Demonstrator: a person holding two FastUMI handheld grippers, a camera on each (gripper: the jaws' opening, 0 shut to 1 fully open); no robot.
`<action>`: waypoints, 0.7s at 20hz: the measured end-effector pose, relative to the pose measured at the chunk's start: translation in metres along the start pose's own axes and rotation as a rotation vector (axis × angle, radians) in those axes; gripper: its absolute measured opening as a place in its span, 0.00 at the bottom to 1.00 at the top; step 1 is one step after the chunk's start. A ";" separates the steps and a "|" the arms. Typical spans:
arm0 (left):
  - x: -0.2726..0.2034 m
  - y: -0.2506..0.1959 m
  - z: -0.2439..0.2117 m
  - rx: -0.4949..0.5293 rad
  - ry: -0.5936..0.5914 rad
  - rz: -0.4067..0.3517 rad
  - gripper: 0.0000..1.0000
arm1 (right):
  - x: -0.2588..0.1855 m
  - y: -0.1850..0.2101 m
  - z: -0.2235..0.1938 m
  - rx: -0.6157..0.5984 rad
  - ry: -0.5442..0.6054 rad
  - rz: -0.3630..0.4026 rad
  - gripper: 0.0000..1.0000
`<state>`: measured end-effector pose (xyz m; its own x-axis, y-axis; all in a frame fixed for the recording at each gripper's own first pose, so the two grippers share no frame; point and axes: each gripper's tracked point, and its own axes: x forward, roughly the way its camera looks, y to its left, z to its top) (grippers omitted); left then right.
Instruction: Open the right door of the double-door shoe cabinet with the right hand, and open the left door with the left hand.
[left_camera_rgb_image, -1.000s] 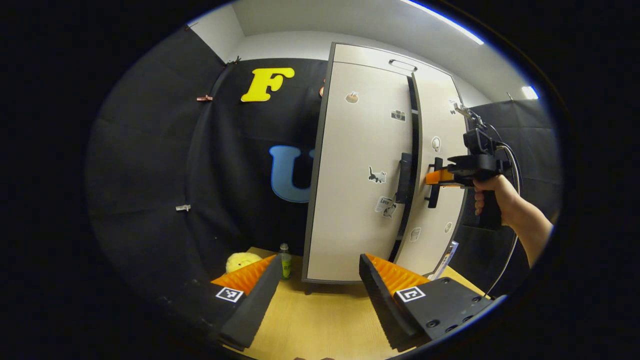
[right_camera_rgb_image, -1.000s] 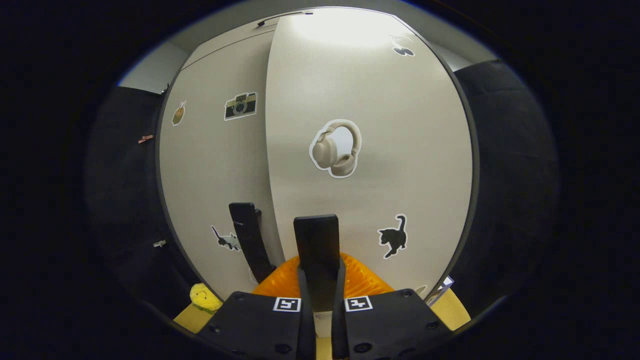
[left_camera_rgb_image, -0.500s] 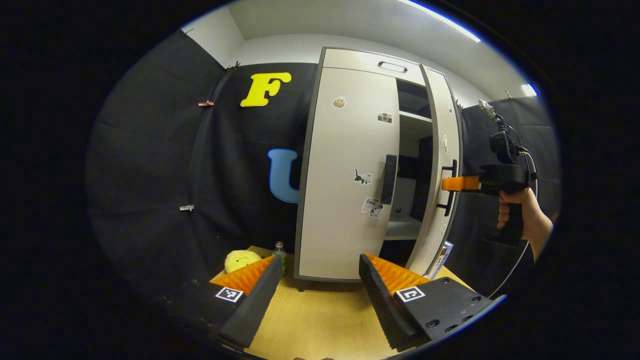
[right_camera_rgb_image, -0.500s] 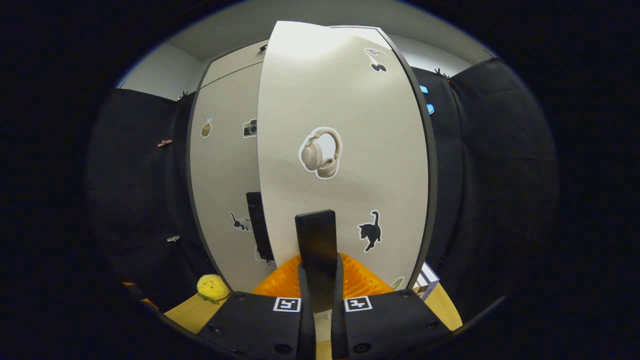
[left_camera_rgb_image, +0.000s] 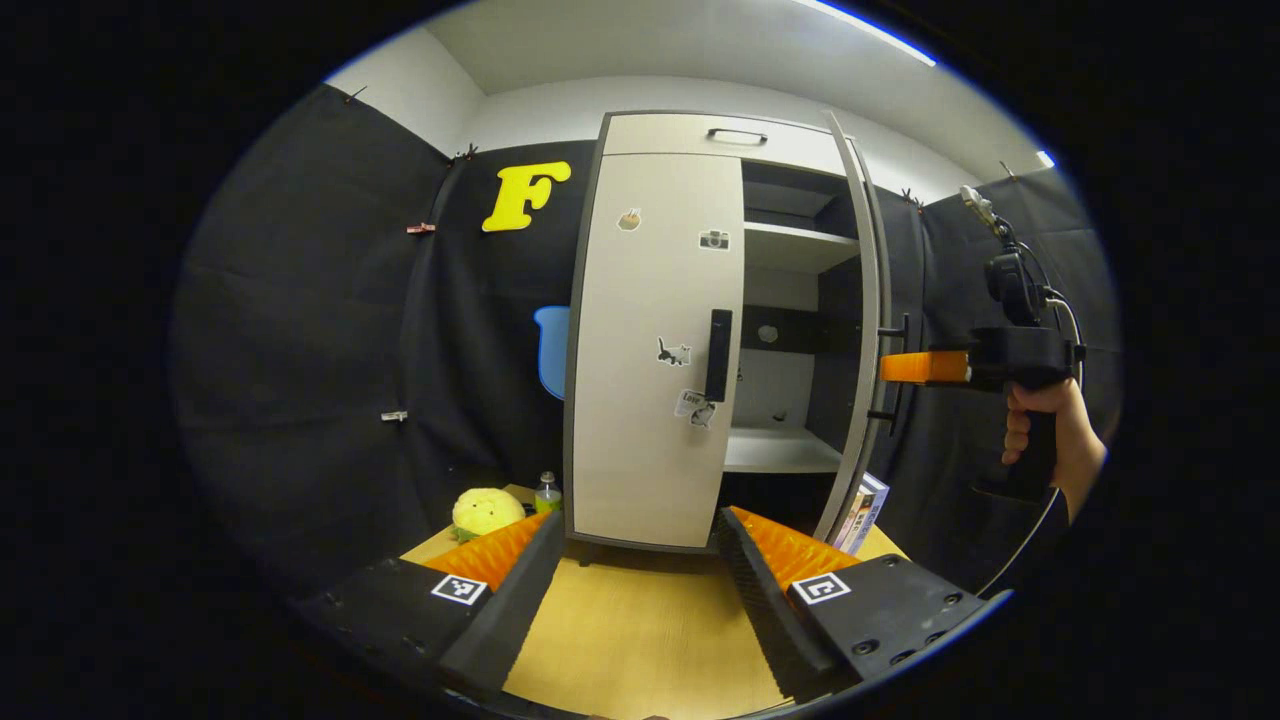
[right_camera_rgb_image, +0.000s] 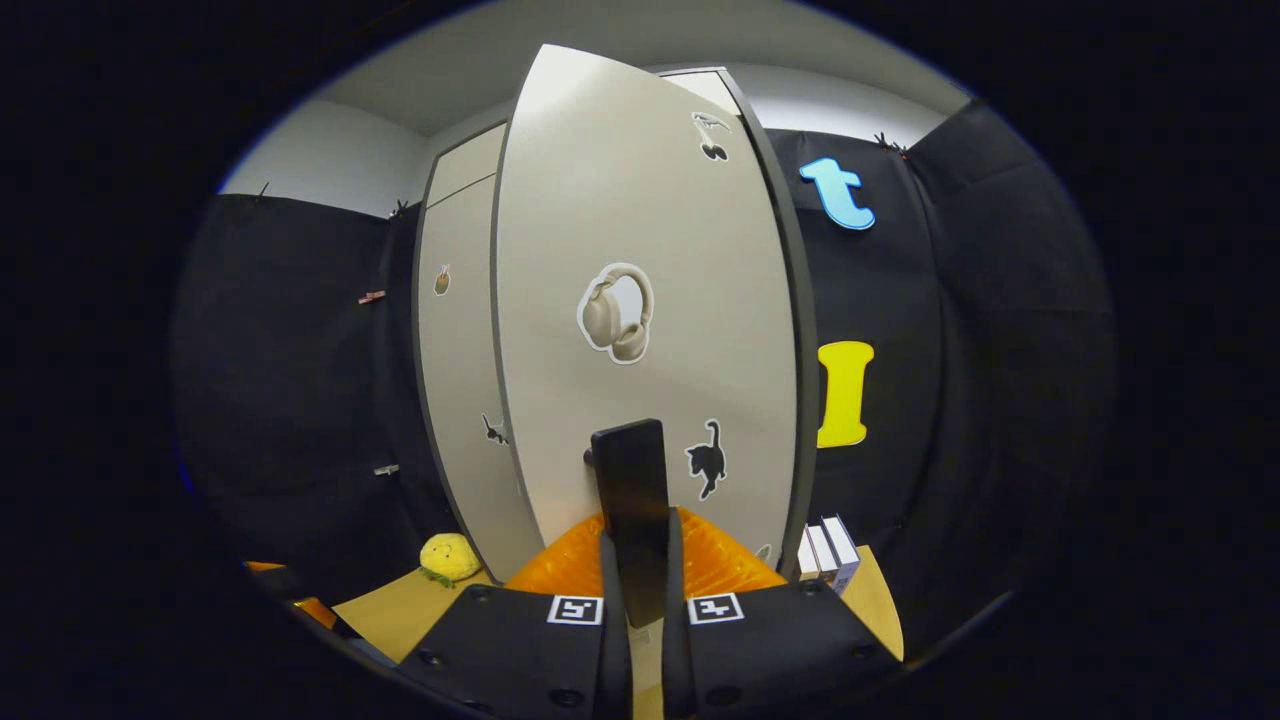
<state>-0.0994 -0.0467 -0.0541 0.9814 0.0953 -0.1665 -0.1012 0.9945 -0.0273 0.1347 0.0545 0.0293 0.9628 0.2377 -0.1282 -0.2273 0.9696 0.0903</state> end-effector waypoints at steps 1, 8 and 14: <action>-0.003 -0.009 -0.001 0.000 -0.002 -0.002 0.95 | -0.002 -0.002 0.001 -0.004 0.001 0.003 0.16; -0.008 -0.038 0.006 0.018 -0.005 -0.041 0.95 | -0.008 -0.013 0.003 -0.008 0.005 -0.032 0.16; 0.018 -0.032 0.009 0.011 0.004 -0.104 0.95 | -0.016 -0.034 0.007 -0.007 -0.006 -0.136 0.14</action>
<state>-0.0769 -0.0763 -0.0471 0.9859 -0.0086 -0.1672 0.0030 0.9994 -0.0338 0.1280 0.0169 0.0347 0.9857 0.1033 -0.1329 -0.0953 0.9933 0.0653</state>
